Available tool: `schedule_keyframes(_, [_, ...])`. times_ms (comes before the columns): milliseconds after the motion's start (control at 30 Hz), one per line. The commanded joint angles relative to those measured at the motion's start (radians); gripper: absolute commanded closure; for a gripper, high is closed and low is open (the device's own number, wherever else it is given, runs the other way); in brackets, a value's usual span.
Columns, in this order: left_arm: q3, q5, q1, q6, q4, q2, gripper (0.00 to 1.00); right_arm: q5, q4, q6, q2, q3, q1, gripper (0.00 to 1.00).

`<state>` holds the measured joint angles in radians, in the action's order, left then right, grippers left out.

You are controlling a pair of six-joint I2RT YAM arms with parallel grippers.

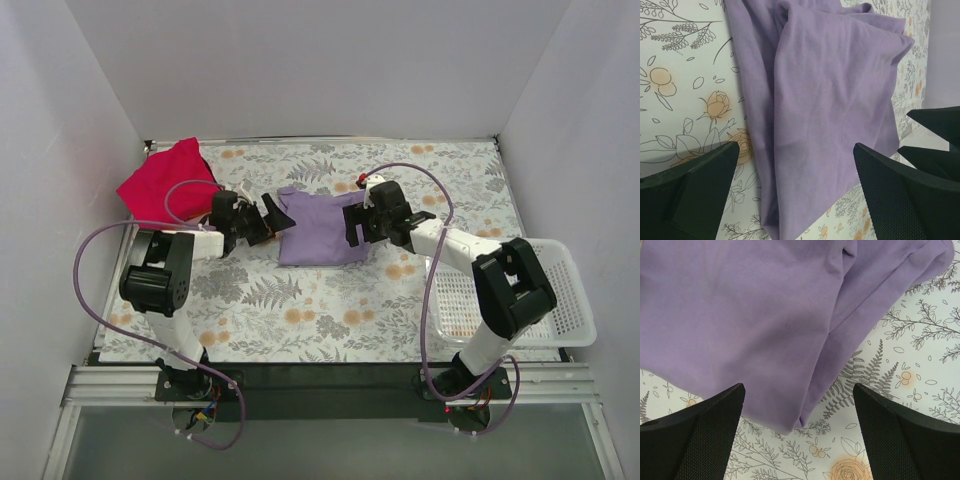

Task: Fold and stack the t-shirts
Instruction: Fold the tshirt, then neatly place the folded tshirt to the corner

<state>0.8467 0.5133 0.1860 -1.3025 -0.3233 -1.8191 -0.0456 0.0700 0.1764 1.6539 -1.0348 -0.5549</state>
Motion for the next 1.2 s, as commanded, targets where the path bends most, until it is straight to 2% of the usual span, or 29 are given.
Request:
schedule_keyframes(0, [0.011,0.01,-0.002,-0.001,0.013,-0.026,0.08,-0.004,-0.035,-0.003,0.035,-0.053,-0.002,0.2])
schedule_keyframes(200, [0.015,0.027,0.015,-0.012,-0.011,-0.057,0.09,0.004,-0.035,0.0,0.076,-0.068,-0.002,0.2])
schedule_keyframes(533, [0.071,0.019,0.104,-0.038,-0.029,-0.108,0.09,-0.014,-0.036,-0.008,0.187,-0.125,-0.003,0.2])
schedule_keyframes(900, [0.104,0.007,0.185,-0.073,-0.071,-0.164,0.16,0.016,-0.036,0.0,0.276,-0.145,-0.002,0.21])
schedule_keyframes(1000, [0.111,-0.01,0.194,-0.072,-0.068,-0.172,0.27,0.021,-0.036,0.002,0.276,-0.139,-0.002,0.21])
schedule_keyframes(1033, [0.111,-0.016,0.194,-0.07,-0.06,-0.174,0.41,0.021,-0.036,0.002,0.274,-0.137,-0.002,0.21])
schedule_keyframes(1133, [0.117,-0.039,0.196,-0.061,-0.043,-0.174,0.65,0.026,-0.036,0.003,0.267,-0.125,-0.002,0.21])
schedule_keyframes(1167, [0.118,-0.044,0.194,-0.06,-0.042,-0.175,0.87,0.029,-0.038,0.005,0.258,-0.116,-0.003,0.21])
